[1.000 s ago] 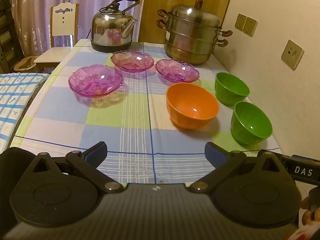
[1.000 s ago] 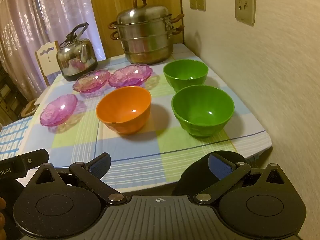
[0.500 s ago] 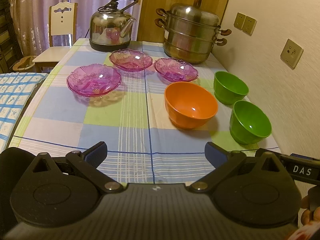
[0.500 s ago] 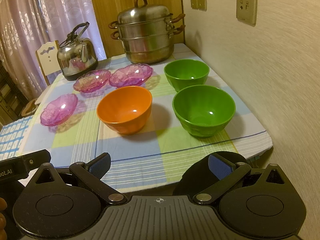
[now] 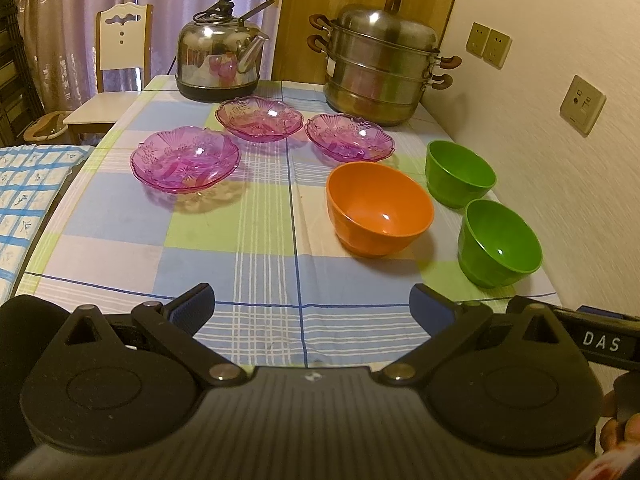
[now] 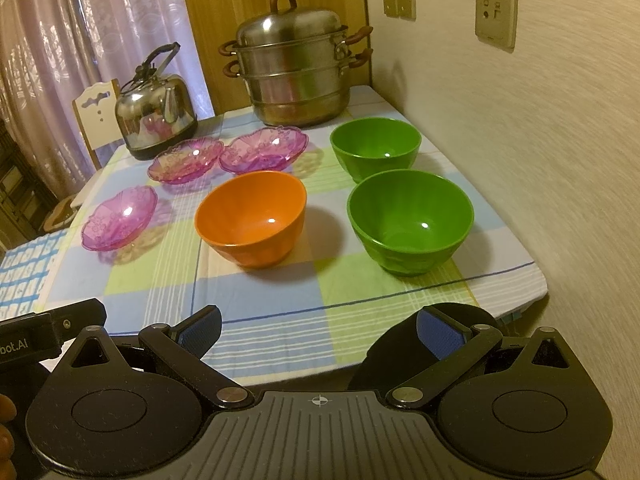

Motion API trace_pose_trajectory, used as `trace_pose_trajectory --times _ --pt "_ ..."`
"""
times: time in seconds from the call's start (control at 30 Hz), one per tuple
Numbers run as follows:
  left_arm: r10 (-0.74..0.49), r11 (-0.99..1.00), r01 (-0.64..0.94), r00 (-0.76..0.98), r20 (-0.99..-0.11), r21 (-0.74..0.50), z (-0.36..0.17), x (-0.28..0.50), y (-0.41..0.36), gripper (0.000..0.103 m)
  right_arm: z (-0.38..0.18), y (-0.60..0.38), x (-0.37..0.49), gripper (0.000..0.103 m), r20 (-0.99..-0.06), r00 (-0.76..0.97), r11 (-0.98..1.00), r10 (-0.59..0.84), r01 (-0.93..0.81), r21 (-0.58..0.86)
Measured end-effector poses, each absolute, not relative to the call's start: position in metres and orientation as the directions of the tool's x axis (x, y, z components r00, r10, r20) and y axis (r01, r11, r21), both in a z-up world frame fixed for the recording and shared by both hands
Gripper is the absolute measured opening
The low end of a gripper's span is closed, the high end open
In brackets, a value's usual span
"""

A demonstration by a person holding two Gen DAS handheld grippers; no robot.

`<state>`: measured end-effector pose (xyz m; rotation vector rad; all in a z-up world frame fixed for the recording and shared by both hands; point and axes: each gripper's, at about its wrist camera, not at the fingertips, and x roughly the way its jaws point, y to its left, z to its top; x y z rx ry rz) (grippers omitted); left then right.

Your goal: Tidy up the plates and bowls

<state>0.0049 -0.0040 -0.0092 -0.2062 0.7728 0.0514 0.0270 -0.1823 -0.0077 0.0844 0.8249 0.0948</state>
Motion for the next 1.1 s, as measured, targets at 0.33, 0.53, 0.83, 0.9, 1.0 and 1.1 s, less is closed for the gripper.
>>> trace_pose_trajectory --times 0.33,0.53,0.83,0.9,1.0,1.1 --pt "-0.029 0.979 -0.122 0.715 -0.698 -0.165 -0.0089 0.0053 -0.0043 0.103 -0.0086 -0.1797 0.0267 0.103 -0.732 0.670 0.992 0.122 -0.053 0.117" --pt "-0.030 0.979 -0.120 0.715 -0.698 -0.165 -0.0091 0.0056 -0.0046 0.103 -0.0094 -0.1804 0.0270 0.103 -0.731 0.671 0.992 0.121 -0.050 0.119" --pt "-0.028 0.979 -0.121 0.716 -0.698 -0.164 -0.0088 0.0055 -0.0045 0.103 -0.0093 -0.1811 0.0269 0.103 -0.731 0.671 0.991 0.122 -0.049 0.121" --pt "-0.028 0.979 -0.120 0.716 -0.698 -0.163 -0.0088 0.0055 -0.0046 0.103 -0.0090 -0.1812 0.0264 0.103 -0.730 0.672 0.991 0.123 -0.048 0.123" --pt "-0.028 0.979 -0.121 0.715 -0.698 -0.163 -0.0091 0.0059 -0.0048 0.103 -0.0091 -0.1814 0.0261 0.103 -0.730 0.672 0.991 0.124 -0.048 0.124" --pt "-0.028 0.979 -0.122 0.715 -0.698 -0.164 -0.0092 0.0058 -0.0047 0.103 -0.0091 -0.1813 0.0260 0.103 -0.730 0.672 0.991 0.123 -0.048 0.123"
